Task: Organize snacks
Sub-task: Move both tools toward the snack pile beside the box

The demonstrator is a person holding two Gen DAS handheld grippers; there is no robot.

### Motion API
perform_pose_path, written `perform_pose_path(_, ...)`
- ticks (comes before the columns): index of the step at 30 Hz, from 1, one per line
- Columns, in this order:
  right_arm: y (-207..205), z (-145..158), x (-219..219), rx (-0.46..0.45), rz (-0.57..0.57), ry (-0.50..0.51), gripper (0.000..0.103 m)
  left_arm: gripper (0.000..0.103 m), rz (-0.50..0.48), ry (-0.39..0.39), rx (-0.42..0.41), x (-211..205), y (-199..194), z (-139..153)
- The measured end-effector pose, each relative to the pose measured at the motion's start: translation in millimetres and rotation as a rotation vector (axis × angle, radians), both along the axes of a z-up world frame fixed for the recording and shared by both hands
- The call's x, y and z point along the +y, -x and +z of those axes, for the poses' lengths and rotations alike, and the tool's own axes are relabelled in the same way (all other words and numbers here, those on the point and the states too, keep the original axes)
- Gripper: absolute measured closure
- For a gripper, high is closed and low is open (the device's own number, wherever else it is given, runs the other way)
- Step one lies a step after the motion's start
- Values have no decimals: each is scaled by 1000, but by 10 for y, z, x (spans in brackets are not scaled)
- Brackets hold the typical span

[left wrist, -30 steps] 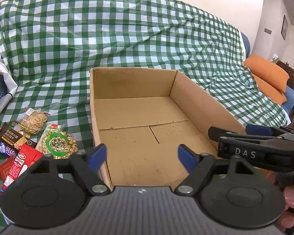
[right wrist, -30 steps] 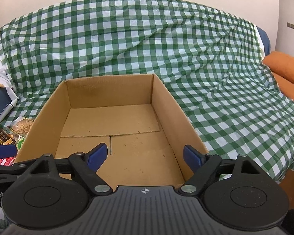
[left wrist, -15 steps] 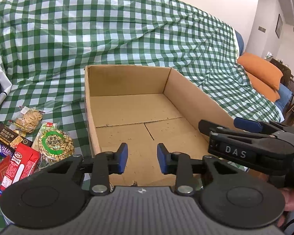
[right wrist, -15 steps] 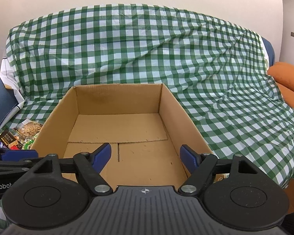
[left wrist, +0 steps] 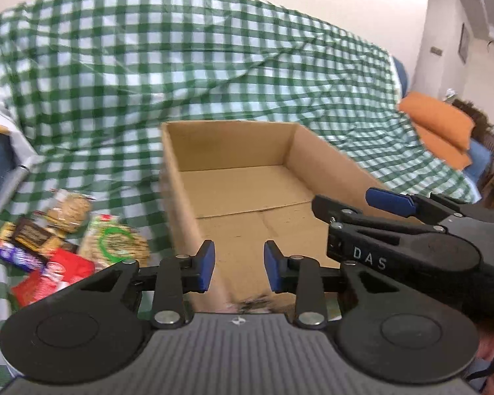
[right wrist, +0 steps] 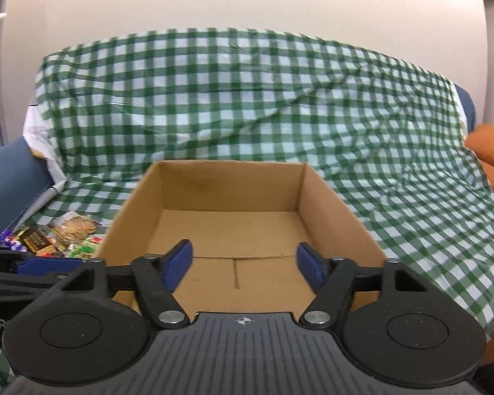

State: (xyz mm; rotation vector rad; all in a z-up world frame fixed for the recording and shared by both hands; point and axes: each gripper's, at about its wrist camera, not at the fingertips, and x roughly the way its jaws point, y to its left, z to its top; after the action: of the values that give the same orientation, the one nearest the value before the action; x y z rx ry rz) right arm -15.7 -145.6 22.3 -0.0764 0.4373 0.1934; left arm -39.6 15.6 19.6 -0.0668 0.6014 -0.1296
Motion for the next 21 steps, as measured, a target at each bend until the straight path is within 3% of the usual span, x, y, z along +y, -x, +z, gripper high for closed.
perform_pose_path(1, 17, -30, 47, -8, 16, 6, 40, 71, 1, 2, -16, 40, 29, 5)
perform_pose_path(3, 18, -49, 136, -1, 46, -3, 55, 76, -4, -9, -48, 142, 100, -9)
perform_pose_path(5, 48, -30, 216, -19, 93, -29, 58, 84, -5, -29, -41, 269, 139, -31)
perform_pose_path(9, 118, -41, 401, -57, 169, -39, 60, 84, -10, -67, -60, 620, 170, 47)
perform_pose_path(12, 143, -62, 541, -71, 231, -44, 60, 84, 42, -84, -69, 929, 151, 6)
perform_pose_path(17, 231, -92, 771, -90, 342, -38, 59, 84, 282, 29, 2, 1486, 83, -229)
perform_pose_path(21, 290, -135, 953, -72, 418, -27, 59, 84, 394, 134, 63, 1782, 25, -301)
